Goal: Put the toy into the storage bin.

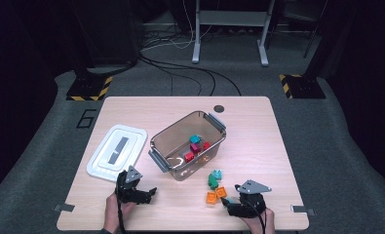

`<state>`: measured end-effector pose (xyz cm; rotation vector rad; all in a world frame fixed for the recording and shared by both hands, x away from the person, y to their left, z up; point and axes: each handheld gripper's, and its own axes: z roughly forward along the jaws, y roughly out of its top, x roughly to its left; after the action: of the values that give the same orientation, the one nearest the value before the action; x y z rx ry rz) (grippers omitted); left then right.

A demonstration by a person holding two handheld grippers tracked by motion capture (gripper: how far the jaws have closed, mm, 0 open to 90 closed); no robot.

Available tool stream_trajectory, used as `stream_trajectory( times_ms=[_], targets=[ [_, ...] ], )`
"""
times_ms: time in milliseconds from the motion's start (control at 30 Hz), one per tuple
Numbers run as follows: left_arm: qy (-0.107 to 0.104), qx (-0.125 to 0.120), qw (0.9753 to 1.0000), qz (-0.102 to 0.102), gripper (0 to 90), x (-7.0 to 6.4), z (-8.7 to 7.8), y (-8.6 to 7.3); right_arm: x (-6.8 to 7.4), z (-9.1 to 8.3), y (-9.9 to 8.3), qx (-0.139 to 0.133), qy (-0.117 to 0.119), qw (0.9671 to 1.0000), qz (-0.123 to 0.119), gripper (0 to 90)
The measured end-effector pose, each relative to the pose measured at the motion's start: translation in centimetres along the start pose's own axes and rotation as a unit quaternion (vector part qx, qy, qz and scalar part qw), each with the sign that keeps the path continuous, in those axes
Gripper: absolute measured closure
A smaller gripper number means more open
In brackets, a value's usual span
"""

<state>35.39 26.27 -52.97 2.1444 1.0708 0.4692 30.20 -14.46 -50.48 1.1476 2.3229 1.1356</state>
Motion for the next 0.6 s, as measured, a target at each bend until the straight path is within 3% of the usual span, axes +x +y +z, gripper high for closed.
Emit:
stream_trajectory(
  times_ms=[67,200,467,600],
  targets=[
    [0.000,0.000,1.0000,-0.001,2.0,0.0,0.0,0.0,0.1,0.0,-0.3,0.007,0.008,0.9999,-0.004,40.9],
    [0.000,-0.001,1.0000,-0.001,2.0,0.0,0.0,0.0,0.0,0.0,-0.6,0.008,0.017,0.9998,-0.004,49.0],
    [0.000,-0.001,1.0000,0.000,2.0,0.0,0.0,0.0,-0.3,-0.1,-1.3,0.014,0.019,0.9997,0.002,52.1],
    [0.000,-0.001,1.0000,-0.001,2.0,0.0,0.0,0.0,-0.6,-0.2,-1.6,0.019,0.013,0.9997,0.007,49.2]
  ],
)
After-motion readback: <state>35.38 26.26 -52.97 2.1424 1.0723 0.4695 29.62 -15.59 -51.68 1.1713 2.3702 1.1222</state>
